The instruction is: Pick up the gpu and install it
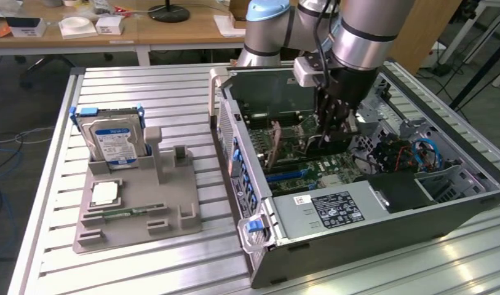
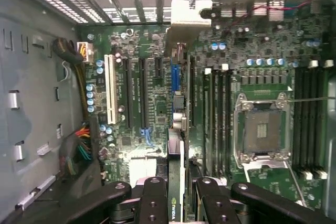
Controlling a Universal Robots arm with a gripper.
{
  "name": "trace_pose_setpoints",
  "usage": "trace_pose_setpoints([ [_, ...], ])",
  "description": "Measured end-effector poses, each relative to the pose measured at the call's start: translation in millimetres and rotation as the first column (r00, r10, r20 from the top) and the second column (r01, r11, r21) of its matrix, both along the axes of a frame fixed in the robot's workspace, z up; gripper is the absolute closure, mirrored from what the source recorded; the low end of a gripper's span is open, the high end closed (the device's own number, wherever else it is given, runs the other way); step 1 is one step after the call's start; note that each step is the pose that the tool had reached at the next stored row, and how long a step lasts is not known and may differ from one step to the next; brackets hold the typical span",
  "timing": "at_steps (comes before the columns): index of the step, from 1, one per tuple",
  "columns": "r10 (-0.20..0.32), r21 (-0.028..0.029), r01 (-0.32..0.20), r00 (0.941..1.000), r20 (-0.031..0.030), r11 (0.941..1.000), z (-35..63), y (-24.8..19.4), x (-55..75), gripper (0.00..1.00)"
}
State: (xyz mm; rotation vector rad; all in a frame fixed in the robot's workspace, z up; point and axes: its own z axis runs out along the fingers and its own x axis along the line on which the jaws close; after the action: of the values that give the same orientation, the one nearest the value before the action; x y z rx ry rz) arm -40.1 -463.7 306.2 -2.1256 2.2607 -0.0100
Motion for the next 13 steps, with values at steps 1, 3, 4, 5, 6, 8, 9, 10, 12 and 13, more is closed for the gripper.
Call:
trace_pose_setpoints([
  [1,0.000,-0.0001,0.000,1.0000,0.0001,1.0000,-1.8,-0.5,-2.1,0.74],
  [3,0.000,-0.0003,0.000,1.0000,0.0000,1.0000,-5.3,-0.7,-8.5,0.74],
  [4,0.000,-0.0003,0.000,1.0000,0.0000,1.0000,-7.1,-0.7,-12.2,0.74],
  [5,0.000,-0.0003,0.000,1.0000,0.0000,1.0000,-8.9,-0.7,-15.4,0.74],
  [6,0.000,-0.0003,0.000,1.0000,0.0000,1.0000,-10.8,-0.7,-18.1,0.74],
  [8,0.000,-0.0002,0.000,1.0000,0.0001,1.0000,-14.5,-0.7,-20.9,0.74],
  [9,0.000,-0.0003,0.000,1.0000,0.0000,1.0000,-16.2,-0.7,-21.8,0.74],
  [10,0.000,-0.0004,0.000,1.0000,0.0000,1.0000,-18.0,-0.7,-23.3,0.74],
  [12,0.000,-0.0005,0.000,1.0000,0.0000,1.0000,-21.7,-0.7,-26.7,0.74],
  [13,0.000,-0.0007,0.000,1.0000,0.0000,1.0000,-23.5,-0.7,-29.2,0.74],
])
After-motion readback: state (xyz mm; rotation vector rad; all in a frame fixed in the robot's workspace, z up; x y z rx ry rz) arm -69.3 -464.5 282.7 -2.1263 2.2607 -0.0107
